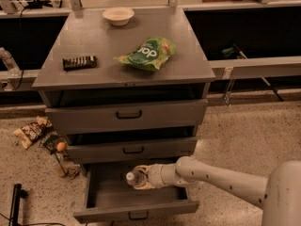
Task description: Place blue plastic bottle into bottom drawer
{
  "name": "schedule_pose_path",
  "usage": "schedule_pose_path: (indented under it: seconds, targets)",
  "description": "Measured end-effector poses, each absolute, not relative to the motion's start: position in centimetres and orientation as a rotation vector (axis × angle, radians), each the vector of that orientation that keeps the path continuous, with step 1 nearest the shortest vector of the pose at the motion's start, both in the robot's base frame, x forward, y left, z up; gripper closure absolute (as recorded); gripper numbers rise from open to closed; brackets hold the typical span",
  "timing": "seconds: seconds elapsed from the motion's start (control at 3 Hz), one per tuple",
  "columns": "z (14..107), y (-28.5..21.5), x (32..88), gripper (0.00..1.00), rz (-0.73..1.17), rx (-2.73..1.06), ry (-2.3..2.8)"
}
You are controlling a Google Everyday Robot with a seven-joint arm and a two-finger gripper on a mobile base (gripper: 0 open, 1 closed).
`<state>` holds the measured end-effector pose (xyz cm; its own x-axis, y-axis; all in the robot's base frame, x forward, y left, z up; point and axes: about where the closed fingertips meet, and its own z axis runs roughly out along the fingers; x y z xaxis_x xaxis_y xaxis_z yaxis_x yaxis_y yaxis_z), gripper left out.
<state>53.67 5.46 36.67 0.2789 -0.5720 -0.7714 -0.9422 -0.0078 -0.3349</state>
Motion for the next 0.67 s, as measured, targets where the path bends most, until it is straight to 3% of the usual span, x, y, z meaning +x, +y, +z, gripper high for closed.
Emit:
schedule_pose_path:
  seconds: [0.67]
  targets:
    - [30.6,4.2,59.1,1.0,0.654,-1.563,1.481]
